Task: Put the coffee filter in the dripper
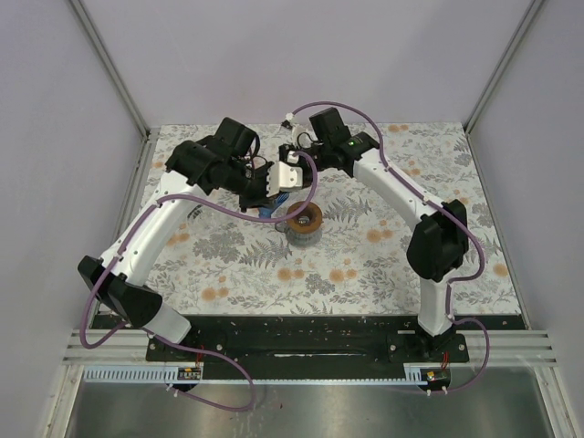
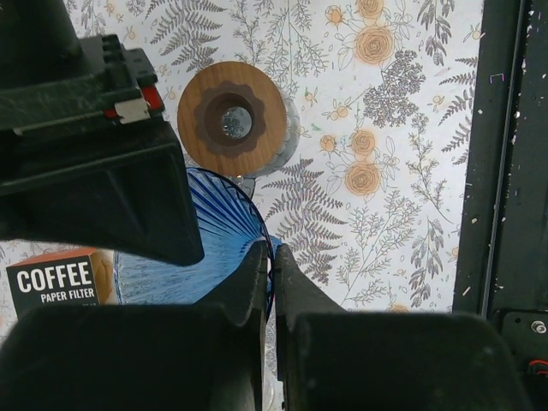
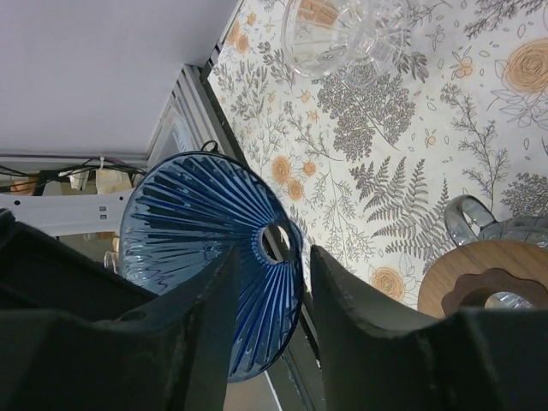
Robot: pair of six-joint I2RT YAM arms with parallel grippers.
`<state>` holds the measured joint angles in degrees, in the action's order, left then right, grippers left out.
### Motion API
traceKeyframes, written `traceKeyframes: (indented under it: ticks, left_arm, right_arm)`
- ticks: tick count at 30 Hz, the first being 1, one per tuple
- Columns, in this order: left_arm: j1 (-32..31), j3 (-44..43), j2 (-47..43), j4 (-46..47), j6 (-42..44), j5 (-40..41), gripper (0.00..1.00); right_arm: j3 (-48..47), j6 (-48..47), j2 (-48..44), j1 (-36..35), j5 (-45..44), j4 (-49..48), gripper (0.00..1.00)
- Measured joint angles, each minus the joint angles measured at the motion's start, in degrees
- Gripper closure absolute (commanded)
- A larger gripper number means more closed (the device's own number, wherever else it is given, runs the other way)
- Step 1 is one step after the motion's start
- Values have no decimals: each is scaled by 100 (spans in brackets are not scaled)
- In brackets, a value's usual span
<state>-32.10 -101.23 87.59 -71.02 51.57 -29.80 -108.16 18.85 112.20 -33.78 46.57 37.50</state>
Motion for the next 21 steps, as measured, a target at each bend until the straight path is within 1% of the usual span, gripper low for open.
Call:
traceKeyframes:
  ticks: [3, 4, 6, 7, 8, 9, 10, 11, 12, 14, 15, 16, 17, 21]
  left_arm:
    - [-9, -28, 2, -7, -2, -2, 100]
    - [-9, -33, 2, -28, -2, -22, 100]
    - [-68, -39, 13, -48, 4, 17, 100]
    - [-87, -39, 17, -46, 0, 31, 89]
    - [-87, -39, 17, -39, -17, 50, 66]
    - [-85, -39, 17, -39, -55, 66, 49]
    - [-83, -39, 22, -11, -138, 81, 38]
    - [-79, -39, 22, 48, -149, 103, 31]
    - [-63, -42, 22, 140, -302, 131, 28]
    - [7, -57, 22, 319, -667, 179, 24]
    - [61, -70, 22, 409, -876, 177, 20]
    - [155, -96, 17, 546, -1185, 155, 19]
    - [247, -114, 9, 671, -1416, 133, 17]
    - [710, -109, -96, 1392, -2780, 31, 15]
  right_arm:
    - [0, 17, 94, -28, 46, 4, 98]
    - [0, 114, 120, -31, 42, 0, 100]
    - [2, 216, 136, -39, -4, -13, 100]
    - [2, 223, 136, -35, -20, 44, 100]
    - [2, 225, 136, -35, -42, 48, 100]
    - [2, 221, 136, -35, -79, 52, 100]
    - [2, 160, 133, -37, -140, 61, 100]
    - [2, 85, 125, -42, -278, 103, 100]
    - [9, 2, 111, -44, -455, 155, 100]
    - [96, -173, 28, -44, -935, 210, 100]
    - [164, -245, -42, -42, -1163, 216, 100]
    - [282, -343, -162, -42, -1425, 210, 100]
    - [446, -420, -319, -39, -1661, 153, 100]
    - [1113, -634, -1078, -39, -2382, -181, 100]
